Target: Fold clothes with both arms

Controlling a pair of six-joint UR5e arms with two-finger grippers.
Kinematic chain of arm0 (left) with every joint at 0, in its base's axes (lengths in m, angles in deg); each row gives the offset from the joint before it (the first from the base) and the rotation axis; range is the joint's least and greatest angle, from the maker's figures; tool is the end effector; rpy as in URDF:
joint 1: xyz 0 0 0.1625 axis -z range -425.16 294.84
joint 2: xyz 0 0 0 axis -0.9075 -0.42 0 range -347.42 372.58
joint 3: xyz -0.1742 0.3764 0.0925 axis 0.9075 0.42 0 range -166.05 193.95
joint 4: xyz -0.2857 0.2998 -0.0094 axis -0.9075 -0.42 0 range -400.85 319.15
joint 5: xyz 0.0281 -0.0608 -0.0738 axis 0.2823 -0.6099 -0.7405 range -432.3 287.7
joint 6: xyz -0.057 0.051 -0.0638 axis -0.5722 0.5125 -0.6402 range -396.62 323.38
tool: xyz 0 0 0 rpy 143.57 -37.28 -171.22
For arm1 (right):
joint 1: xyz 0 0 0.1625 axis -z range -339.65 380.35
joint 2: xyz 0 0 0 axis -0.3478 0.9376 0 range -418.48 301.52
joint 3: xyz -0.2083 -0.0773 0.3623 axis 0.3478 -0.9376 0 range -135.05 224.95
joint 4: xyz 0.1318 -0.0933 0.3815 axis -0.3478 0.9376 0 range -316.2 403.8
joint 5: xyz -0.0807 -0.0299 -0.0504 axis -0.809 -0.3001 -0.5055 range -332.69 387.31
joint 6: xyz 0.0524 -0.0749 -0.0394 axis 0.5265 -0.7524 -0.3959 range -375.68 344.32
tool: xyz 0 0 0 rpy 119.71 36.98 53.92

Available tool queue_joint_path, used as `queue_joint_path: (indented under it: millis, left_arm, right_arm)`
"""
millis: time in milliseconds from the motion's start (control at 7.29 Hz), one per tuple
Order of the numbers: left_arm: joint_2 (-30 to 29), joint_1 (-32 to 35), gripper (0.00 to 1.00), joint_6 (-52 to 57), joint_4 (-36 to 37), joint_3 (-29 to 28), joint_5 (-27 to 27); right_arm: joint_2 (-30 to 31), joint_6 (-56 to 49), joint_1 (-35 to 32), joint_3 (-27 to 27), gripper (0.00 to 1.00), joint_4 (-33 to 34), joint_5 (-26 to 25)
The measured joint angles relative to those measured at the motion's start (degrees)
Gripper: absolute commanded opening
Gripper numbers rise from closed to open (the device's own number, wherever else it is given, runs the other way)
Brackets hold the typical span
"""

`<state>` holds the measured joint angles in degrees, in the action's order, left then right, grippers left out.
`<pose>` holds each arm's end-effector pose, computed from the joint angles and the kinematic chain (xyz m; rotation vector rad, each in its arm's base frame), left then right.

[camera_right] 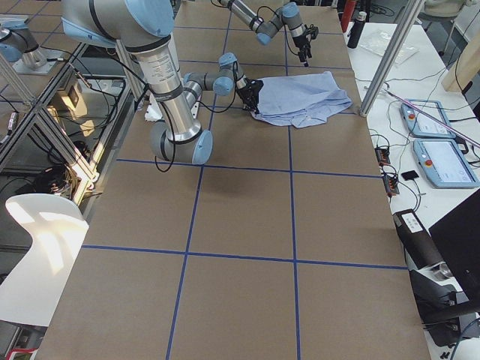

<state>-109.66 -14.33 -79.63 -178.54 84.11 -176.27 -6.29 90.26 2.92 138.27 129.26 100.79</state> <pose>0.3846 -0.6453 0.3995 0.6407 0.8518 0.0672 -0.6137 -0.3621 0.2357 0.2888 -0.8030 0.6623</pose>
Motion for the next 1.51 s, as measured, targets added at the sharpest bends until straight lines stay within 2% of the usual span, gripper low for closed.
queue_joint_path:
  millis: [274,549,686,823,1097,1234,1509]
  left_arm:
    - [3.12,-0.64,1.0,-5.78,0.33,7.06,-2.55]
    - [12.48,-6.32,1.0,-16.64,0.39,22.33,-4.84]
    - [17.83,-10.7,1.0,-22.91,0.39,30.24,-4.23]
    - [21.88,-15.45,1.0,-29.23,0.4,35.77,-1.75]
    - [24.67,-25.24,0.82,-39.62,0.66,38.92,6.93]
    - [24.08,-28.15,0.79,-42.44,1.65,38.23,10.17]
    - [20.08,-30.13,0.78,-44.93,4.12,34.24,13.16]
  right_arm:
    - [1.79,0.01,0.37,5.64,0.0,1.81,-0.1]
    - [3.39,0.12,1.69,10.07,0.0,3.53,-0.8]
    - [3.76,0.14,1.98,10.88,0.0,3.73,-1.02]
    - [3.95,0.14,2.08,11.2,0.0,3.8,-1.1]
    - [4.1,0.14,2.13,11.3,0.0,3.83,-1.14]
    - [4.13,0.12,2.13,11.33,0.0,3.83,-1.14]
    - [4.14,0.08,2.14,11.36,0.0,3.83,-1.14]
